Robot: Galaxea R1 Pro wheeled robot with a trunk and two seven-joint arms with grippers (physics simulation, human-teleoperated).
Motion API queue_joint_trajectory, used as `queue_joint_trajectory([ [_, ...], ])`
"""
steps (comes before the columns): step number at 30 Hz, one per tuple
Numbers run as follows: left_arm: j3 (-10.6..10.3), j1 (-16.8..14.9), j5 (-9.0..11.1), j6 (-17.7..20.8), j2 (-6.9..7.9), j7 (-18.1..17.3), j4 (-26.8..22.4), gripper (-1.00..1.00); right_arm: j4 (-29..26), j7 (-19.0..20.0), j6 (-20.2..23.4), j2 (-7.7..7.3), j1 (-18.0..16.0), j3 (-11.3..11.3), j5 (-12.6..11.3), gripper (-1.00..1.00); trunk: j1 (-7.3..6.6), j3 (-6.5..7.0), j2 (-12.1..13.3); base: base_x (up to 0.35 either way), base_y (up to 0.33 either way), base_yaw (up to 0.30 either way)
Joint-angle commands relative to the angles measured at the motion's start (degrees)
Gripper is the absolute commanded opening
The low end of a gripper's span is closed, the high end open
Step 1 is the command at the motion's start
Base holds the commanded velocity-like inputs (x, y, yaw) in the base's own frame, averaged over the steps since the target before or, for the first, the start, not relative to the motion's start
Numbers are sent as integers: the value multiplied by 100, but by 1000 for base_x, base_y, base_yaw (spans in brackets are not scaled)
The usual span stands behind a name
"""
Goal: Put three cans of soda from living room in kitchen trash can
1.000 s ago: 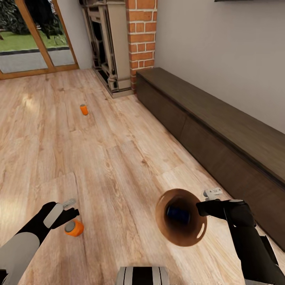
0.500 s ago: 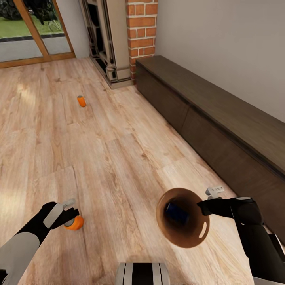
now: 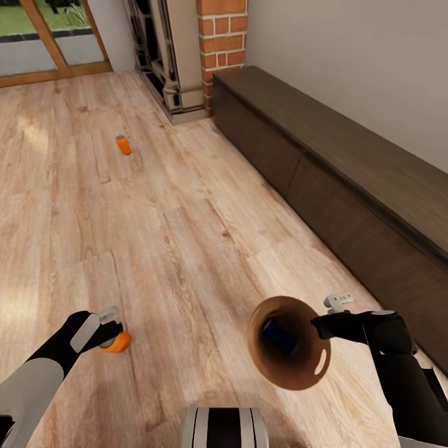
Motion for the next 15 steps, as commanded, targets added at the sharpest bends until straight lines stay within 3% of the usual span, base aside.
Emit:
queue_joint_trajectory([
  [1,0,0,0,0,1,0,0,100,-1,13,41,0,-1,2,-104,-100,2,-22,-2,0,0,0],
  [5,-6,3,-1,-9,-15,1,-7,100,-1,13,41,0,-1,2,-104,-100,12,-111,-7,0,0,0],
  [14,-24,25,-8,-29,-67,21,-51,100,-2,13,41,0,7,2,-104,-100,12,-111,-7,0,0,0],
  [15,-25,25,-7,-30,-68,18,-52,-100,-3,13,41,0,7,2,-104,-100,12,-111,-7,0,0,0],
])
